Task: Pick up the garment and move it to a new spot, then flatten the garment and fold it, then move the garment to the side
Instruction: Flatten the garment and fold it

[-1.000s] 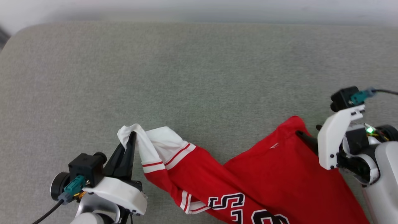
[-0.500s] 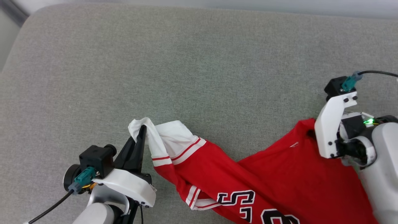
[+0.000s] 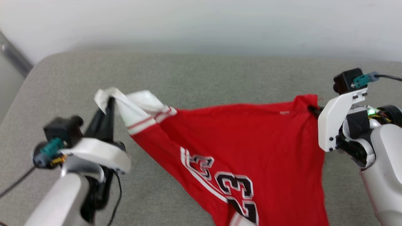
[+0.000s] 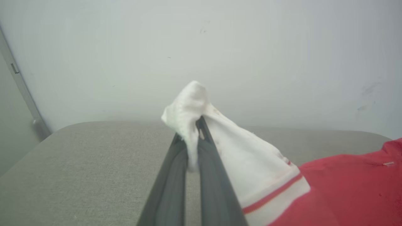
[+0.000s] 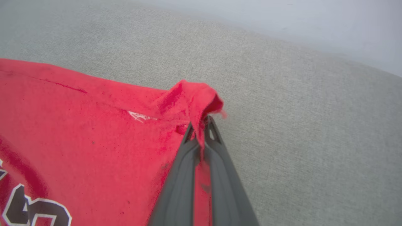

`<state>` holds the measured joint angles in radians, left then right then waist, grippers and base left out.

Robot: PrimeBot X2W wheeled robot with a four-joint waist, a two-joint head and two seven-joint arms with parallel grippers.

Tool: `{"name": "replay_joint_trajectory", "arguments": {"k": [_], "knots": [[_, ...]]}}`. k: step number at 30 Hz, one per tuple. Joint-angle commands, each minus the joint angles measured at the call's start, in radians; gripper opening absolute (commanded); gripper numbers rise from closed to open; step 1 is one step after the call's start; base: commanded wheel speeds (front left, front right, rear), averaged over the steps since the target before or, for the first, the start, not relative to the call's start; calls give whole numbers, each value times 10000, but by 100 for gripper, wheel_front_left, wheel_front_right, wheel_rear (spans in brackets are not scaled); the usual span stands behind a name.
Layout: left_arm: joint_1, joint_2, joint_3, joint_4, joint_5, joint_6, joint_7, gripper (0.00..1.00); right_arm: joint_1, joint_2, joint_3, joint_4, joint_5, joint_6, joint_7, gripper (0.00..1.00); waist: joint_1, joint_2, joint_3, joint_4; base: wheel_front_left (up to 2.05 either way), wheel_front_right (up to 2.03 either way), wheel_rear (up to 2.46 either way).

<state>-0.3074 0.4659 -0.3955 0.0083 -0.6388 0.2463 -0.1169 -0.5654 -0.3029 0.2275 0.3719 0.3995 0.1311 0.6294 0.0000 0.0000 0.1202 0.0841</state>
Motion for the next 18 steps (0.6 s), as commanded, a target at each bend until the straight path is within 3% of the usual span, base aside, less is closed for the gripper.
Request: {"name": "replay_joint_trajectory", "arguments": {"k": [1, 6, 18], "knots": [[-178, 68, 76, 52, -5, -17, -13, 0, -138, 44, -16, 36, -26, -7, -96, 0, 0, 0, -372, -298, 0, 0, 0], [-1526, -133, 363, 992, -229, -199, 47, 0, -603, 161, -212, 331, -200, -7, -1072, 0, 0, 0, -713, -548, 0, 0, 0], [-5677, -308, 379, 4340, -127, -1349, 54, 0, -2898, 422, -937, 1401, -761, -9, -2435, 0, 0, 0, -200, -1102, 0, 0, 0]]}}
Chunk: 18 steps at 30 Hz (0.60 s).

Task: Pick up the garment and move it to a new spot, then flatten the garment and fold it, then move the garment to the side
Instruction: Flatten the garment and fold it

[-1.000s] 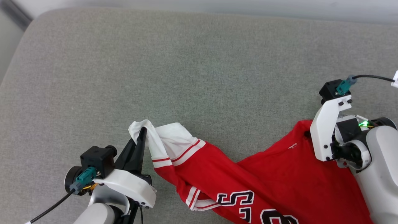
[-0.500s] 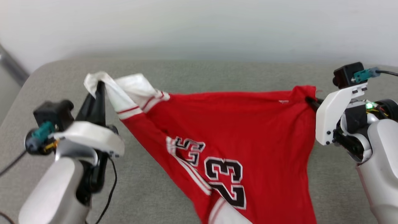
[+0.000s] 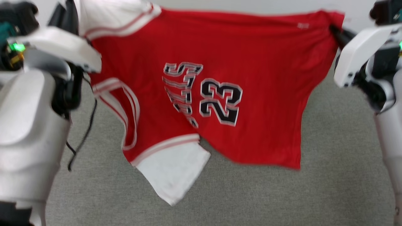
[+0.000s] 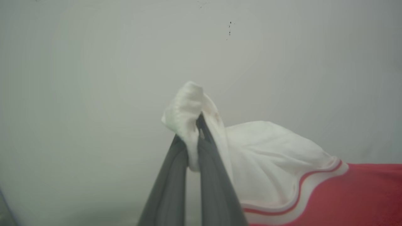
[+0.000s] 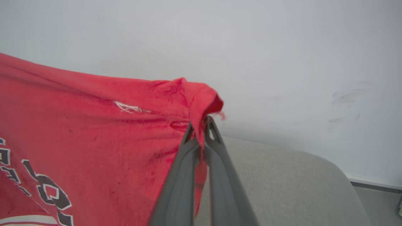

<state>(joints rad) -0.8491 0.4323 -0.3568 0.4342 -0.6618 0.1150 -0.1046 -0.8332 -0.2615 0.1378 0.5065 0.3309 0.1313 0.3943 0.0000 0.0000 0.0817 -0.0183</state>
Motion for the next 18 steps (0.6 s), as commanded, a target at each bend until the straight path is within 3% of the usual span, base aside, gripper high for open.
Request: {"name": "replay_joint_trajectory", "arguments": {"k": [1, 8, 18], "knots": [[-644, 22, -32, 297, 150, -122, -80, 0, -496, 1, -102, 112, -170, -11, -189, 0, 0, 0, 315, -87, 0, 0, 0], [-3312, -61, -148, 1415, 628, -538, -455, 0, -2527, 113, -664, 435, -840, -12, -935, 0, 0, 0, 1607, -95, 0, 0, 0], [-6740, 45, -127, 2146, 1161, -874, -939, 0, -5729, 894, -1265, 1206, -1401, -11, -2147, 0, 0, 0, 3771, -315, 0, 0, 0]]}}
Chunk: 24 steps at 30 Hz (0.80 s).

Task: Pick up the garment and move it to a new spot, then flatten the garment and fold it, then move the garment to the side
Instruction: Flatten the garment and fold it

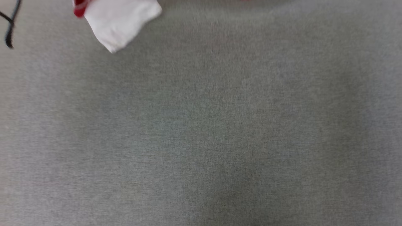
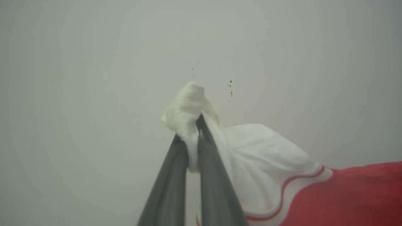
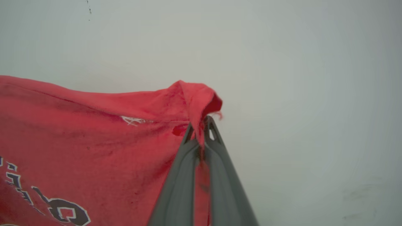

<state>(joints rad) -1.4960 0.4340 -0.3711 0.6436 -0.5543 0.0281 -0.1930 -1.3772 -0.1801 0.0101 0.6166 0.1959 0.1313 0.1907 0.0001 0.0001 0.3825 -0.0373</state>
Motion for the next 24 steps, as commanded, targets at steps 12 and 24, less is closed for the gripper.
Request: {"name": "replay_joint_trajectory", "arguments": {"k": [12, 24], "knots": [[-2199, 83, -82, 1279, 251, -432, -256, 0, -2685, 433, 631, 1427, -221, -11, -1130, 0, -1, -1, 2811, -343, 0, 0, 0], [-1856, -326, 71, 3172, -109, -964, -669, 0, -2816, 559, 1576, 2998, 246, -11, -1796, 0, -1, -1, 3485, -150, 0, 0, 0]]}}
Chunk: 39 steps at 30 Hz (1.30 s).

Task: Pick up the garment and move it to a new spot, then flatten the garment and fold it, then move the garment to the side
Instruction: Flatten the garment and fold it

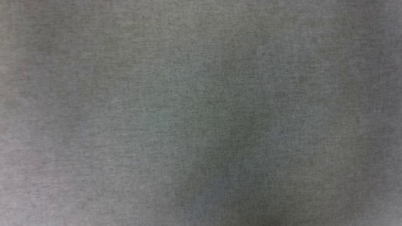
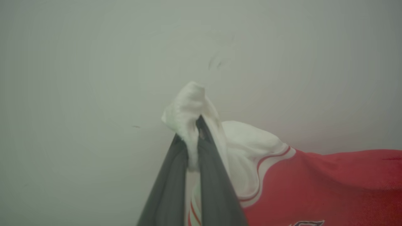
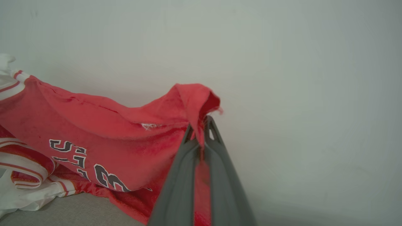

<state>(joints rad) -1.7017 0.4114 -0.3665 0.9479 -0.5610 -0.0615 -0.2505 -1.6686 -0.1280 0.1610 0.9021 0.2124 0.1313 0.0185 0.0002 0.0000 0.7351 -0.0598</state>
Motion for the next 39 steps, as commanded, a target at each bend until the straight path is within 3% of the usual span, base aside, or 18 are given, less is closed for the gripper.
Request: {"name": "replay_joint_trajectory", "arguments": {"k": [1, 5, 12, 18, 24, 29, 36, 39], "knots": [[339, -189, 49, 279, -89, -104, -88, 0, 219, 20, 113, 295, 121, -11, -97, 0, -2, 0, -112, 132, 0, 0, 0], [1180, -503, 195, 651, -268, -293, -151, 0, 883, -5, 458, 810, 310, -11, -208, 0, -2, 0, -768, 398, 0, 0, 0], [3728, -950, 722, 10, -362, -463, -162, 0, 2838, -361, 1033, 1028, 1041, -11, -503, 0, -2, 0, -2364, 843, 0, 0, 0], [7161, -1275, 1246, -1228, -129, -476, -165, 0, 5565, -867, 1598, 569, 2018, -9, -621, 0, -2, 0, -4251, 1133, 0, 0, 0], [10692, -1571, 1543, -2465, 50, -139, -155, 0, 8549, -1377, 1951, -317, 2782, -11, -563, 0, -2, 0, -5851, 1290, 0, 0, 0], [13135, -1489, 1622, -3149, -105, 143, -149, 0, 11016, -1764, 1719, -1286, 3193, -12, -418, 0, -2, 0, -6809, 1248, 0, 0, 0], [15823, -1039, 1564, -4764, -101, 740, 470, 0, 14318, -1668, 549, -3181, 3344, -16, 10, 0, -2, 0, -7609, 1239, 0, 0, 0], [17546, -830, 1723, -6504, -279, 1466, 1130, 0, 16515, -1245, -443, -5288, 2781, -14, 986, 0, -2, 0, -7835, 1146, 0, 0, 0]]}}
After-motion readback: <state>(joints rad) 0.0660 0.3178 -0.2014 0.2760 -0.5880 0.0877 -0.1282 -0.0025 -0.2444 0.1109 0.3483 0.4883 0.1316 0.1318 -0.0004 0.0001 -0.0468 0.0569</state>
